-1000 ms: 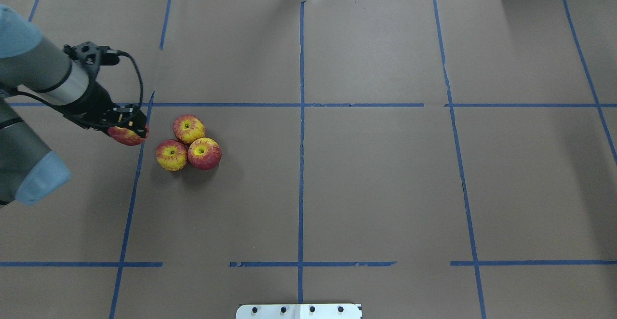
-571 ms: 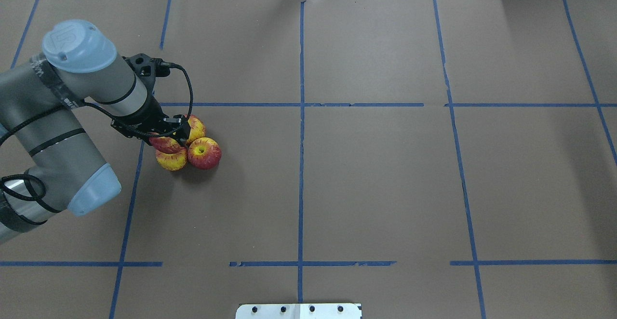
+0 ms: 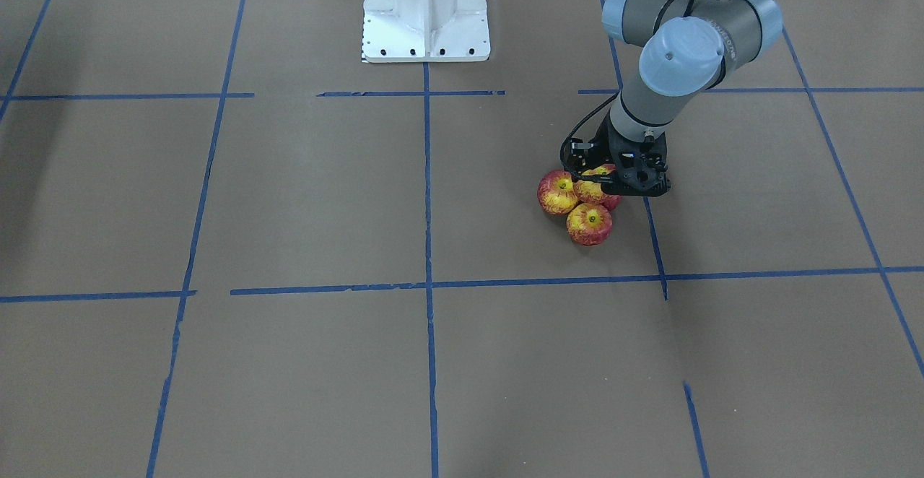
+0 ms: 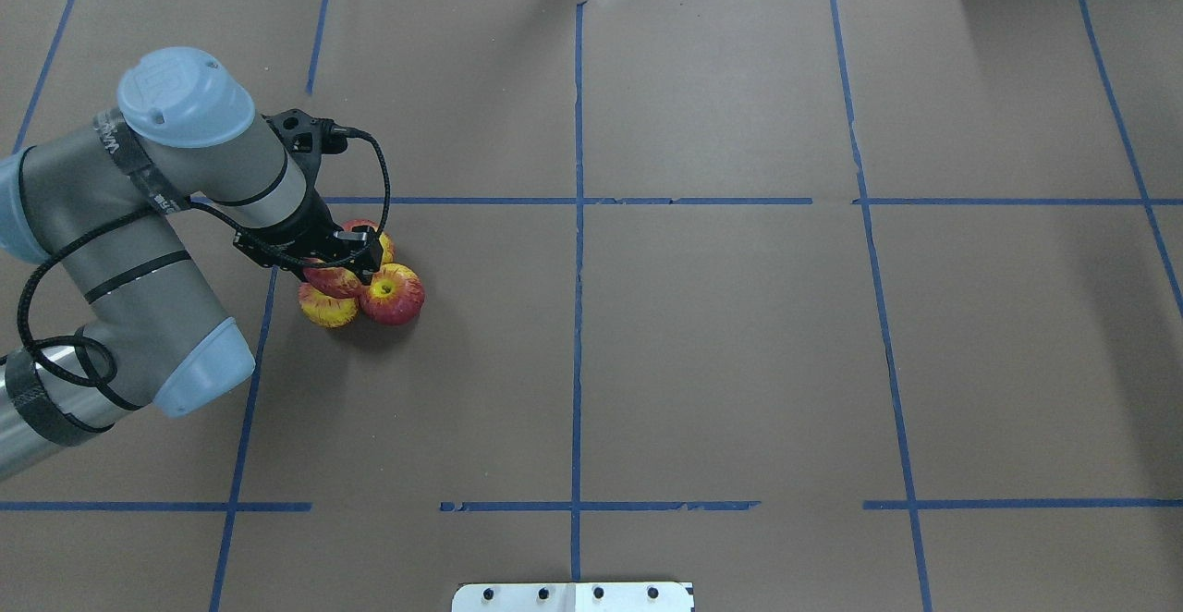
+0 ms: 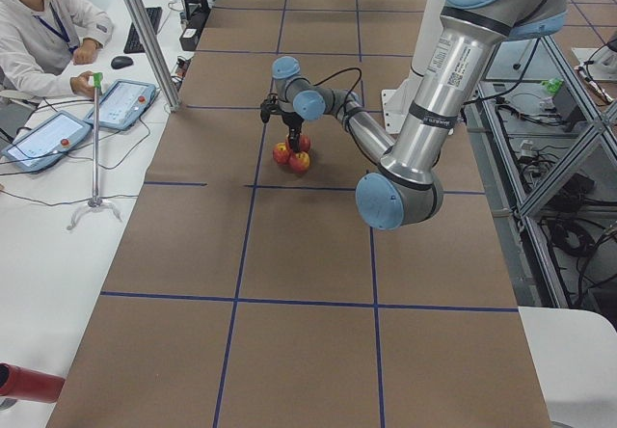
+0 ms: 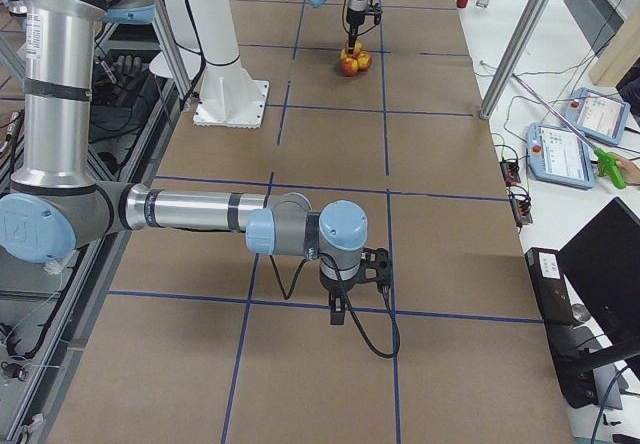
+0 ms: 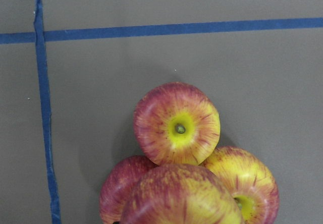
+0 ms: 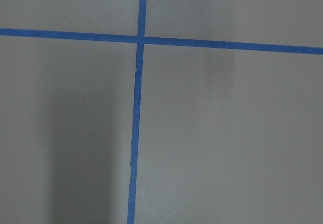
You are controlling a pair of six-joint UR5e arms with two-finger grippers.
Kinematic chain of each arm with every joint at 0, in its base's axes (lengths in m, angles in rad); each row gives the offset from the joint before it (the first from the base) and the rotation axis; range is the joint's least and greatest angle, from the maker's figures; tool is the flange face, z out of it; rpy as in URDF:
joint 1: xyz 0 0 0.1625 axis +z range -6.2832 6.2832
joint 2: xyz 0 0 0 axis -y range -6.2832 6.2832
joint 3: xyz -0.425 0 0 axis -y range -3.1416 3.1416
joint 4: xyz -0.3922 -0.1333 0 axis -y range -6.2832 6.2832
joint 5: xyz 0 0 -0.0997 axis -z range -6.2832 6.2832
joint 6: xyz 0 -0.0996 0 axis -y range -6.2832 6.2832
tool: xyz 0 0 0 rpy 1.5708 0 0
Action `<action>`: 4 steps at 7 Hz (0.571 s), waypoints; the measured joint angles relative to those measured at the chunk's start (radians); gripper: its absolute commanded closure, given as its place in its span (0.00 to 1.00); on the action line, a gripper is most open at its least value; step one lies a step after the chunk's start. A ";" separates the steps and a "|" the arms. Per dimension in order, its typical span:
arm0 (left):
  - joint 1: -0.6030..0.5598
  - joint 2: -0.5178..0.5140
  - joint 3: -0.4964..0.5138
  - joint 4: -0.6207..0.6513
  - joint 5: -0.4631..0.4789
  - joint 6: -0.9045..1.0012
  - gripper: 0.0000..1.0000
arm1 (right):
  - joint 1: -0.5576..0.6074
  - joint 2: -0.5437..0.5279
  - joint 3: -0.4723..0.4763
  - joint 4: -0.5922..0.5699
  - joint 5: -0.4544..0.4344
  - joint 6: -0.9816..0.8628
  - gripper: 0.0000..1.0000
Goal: Stack apples
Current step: 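Lower the apple onto the cluster and open the left gripper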
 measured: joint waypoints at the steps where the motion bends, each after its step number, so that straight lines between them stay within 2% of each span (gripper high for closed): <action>1: 0.001 -0.001 0.001 0.000 -0.001 -0.001 0.11 | 0.000 0.000 0.000 0.000 0.000 0.000 0.00; 2: 0.001 -0.001 0.002 0.001 -0.001 -0.001 0.00 | 0.000 0.000 0.000 0.000 0.000 0.000 0.00; 4: 0.001 0.000 0.003 0.001 -0.002 -0.001 0.00 | 0.000 0.000 0.000 0.000 0.000 0.000 0.00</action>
